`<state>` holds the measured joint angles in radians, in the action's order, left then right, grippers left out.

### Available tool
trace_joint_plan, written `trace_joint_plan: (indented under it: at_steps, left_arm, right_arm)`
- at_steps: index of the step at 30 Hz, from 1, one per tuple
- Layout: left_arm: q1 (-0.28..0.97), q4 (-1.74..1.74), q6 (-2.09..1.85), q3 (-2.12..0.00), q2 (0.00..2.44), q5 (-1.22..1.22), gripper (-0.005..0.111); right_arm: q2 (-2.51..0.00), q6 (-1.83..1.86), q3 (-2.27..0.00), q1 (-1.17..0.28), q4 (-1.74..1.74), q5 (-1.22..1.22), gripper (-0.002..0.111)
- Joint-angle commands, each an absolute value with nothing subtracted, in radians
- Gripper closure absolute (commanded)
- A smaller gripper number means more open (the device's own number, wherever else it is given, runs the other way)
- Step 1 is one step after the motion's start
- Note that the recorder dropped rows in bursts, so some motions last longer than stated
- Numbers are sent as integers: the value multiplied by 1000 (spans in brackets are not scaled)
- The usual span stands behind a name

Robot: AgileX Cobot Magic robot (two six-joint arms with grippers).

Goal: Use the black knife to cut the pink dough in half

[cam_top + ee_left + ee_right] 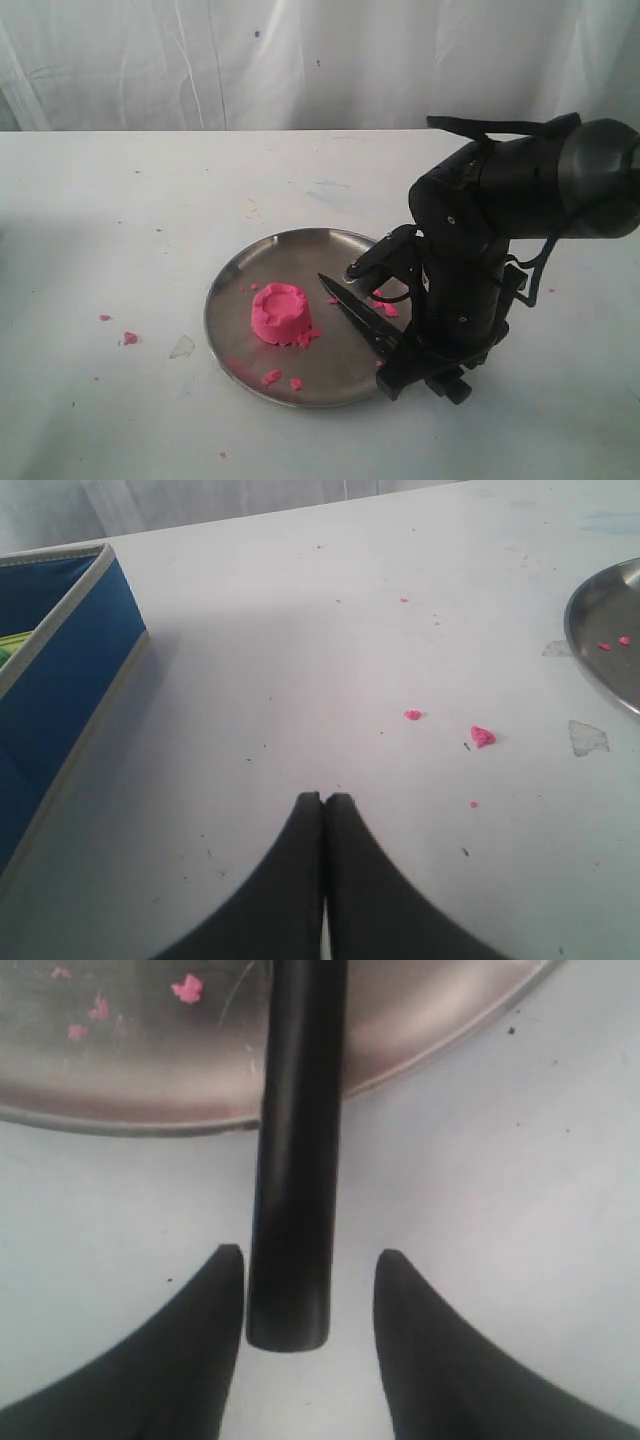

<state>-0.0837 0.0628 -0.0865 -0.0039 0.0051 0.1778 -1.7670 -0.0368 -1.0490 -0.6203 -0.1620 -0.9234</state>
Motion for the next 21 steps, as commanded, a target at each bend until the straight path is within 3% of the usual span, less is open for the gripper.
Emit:
trace_joint_plan:
  at_steps: [1,10,14,18,21]
  left_arm:
    - [-79,74,-87,0,0,176,107]
    - [-79,74,-87,0,0,176,107]
    - [-79,74,-87,0,0,176,107]
    - [-79,74,-87,0,0,176,107]
    - [-79,74,-87,0,0,176,107]
  right_arm:
    - [-1766,-29,-1046,-616,-165,-915,63]
    - [-1650,-80,-1096,-616,-232,-869,63]
    - [-1590,-410,-1093,-604,-664,-858,65]
    - [-1595,-844,-1093,-443,-1012,-815,72]
    - [-1600,-725,-1092,-256,-735,-690,80]
